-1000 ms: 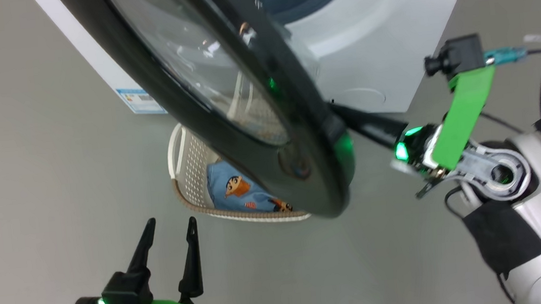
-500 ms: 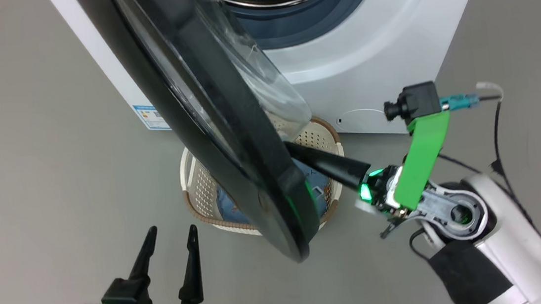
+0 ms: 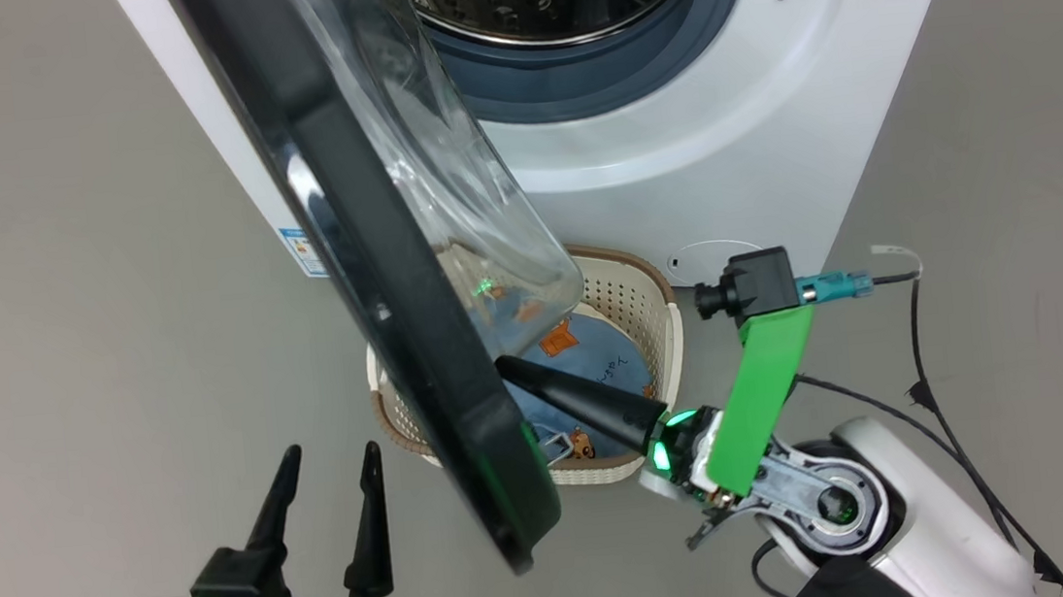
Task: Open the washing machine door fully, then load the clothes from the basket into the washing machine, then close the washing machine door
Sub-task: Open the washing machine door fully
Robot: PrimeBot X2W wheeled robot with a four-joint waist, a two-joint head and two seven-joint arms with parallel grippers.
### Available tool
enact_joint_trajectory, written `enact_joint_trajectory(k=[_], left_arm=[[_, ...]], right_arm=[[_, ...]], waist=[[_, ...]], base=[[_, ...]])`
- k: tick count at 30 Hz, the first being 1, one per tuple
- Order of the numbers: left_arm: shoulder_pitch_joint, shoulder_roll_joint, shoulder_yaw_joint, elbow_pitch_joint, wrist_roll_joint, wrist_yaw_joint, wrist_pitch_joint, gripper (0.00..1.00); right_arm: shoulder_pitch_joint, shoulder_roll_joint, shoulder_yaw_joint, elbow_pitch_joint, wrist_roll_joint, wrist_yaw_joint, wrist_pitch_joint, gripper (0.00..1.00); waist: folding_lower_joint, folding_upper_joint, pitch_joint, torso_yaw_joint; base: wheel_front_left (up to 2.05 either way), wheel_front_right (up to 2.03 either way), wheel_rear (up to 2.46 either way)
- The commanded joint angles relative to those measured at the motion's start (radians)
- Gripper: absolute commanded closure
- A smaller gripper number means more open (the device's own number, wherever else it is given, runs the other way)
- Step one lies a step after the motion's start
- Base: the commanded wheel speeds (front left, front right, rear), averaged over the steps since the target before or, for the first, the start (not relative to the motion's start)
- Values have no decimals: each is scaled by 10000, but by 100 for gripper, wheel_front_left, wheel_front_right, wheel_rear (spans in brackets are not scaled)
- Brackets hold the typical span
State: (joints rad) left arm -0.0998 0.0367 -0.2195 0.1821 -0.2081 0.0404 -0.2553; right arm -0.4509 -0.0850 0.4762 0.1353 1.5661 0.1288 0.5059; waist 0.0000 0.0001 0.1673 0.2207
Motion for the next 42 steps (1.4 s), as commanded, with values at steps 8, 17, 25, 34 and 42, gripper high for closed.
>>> enact_joint_trajectory(k=[8, 17, 25, 34, 42], left_arm=[[-78, 135, 272, -273, -121, 24, -65, 0], [-53, 135, 436, -273, -123, 38, -65, 0], [90, 135, 702, -334, -10, -4, -65, 0], [238, 135, 931, -401, 99, -18, -65, 0], [434, 135, 1192, -367, 280, -151, -65, 0]], right_arm=[[-105, 345, 964, -286, -2, 19, -764, 100], [-126, 268, 1005, -353, -48, 19, -1197, 100], [108, -444, 971, -1119, -457, 19, -1991, 0], [476, -2010, 1373, -1793, -1643, 19, -4585, 0], [909, -3748, 1711, -774, -3714, 19, -7660, 0]], waist=[[0, -1, -30, 102], [0, -1, -169, -43], [0, -1, -368, -265], [0, -1, -628, -521], [0, -1, -969, -889]], base=[[0, 0, 0], [0, 0, 0], [0, 0, 0], [0, 0, 0], [0, 0, 0]])
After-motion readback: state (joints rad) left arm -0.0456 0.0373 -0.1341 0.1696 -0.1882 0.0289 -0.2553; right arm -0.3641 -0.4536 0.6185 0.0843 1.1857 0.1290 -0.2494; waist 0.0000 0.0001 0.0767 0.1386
